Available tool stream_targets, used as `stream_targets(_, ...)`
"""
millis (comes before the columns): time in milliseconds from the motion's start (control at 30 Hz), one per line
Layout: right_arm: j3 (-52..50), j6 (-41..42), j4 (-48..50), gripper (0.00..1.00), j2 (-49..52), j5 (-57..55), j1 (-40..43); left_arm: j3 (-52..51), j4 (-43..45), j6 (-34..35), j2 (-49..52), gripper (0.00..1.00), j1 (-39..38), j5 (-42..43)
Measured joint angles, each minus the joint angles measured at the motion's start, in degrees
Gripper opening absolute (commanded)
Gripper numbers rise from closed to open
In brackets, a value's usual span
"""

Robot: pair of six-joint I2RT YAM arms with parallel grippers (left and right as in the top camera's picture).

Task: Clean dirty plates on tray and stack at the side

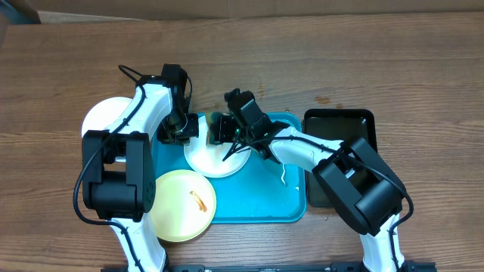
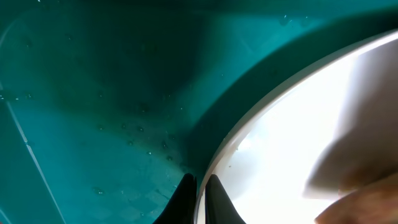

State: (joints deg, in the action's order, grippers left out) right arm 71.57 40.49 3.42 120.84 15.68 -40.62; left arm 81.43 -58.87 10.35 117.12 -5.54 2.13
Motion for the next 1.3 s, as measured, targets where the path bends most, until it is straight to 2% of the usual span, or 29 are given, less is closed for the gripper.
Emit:
stream_targets(200,0.0,-0.52,-7.61,0.04,0.0,2.47,-0.07,0.0,-0.04,0.02,0.0,0.04,0.0,0.0)
stream_targets(500,0.17,-6.32,-11.72,0.04,-2.36,2.54,0.74,0.0,-0.07,0.0,0.0,0.04,0.0,0.0)
stream_targets(633,-0.35,-9.68,-17.66,0.04,-10.62,0.85,3.04,0.0,-0.07,0.0,0.0,0.04,0.0,0.0)
stream_targets(767,-0.24,-12.68,-28.98,0.04,-23.5,-3.56,6.54,0.04,-0.04,-0.35,0.0,0.04,0.0,-0.02)
stream_targets(933,0.2,-14.34,-46.49,0.04,-35.23,-9.27,15.3,1.33,-0.04,-2.12,-0.13,0.04,0.0,-0.07)
stream_targets(1100,0.24,-14.91,-62.49,0.04,-37.99,-12.15,28.87,4.28,1.03,-5.03,-4.98,0.04,0.0,-0.7)
stream_targets(1200,-0.59,-15.21,-67.56,0.04,-37.83,-13.11,35.23,6.01,1.46,-7.82,-10.93,0.04,0.02,-0.7)
stream_targets(1300,-2.19,-16.28,-68.17,0.04,-37.51,-13.25,38.05,6.51,0.79,-11.85,-16.11,0.04,0.04,2.21)
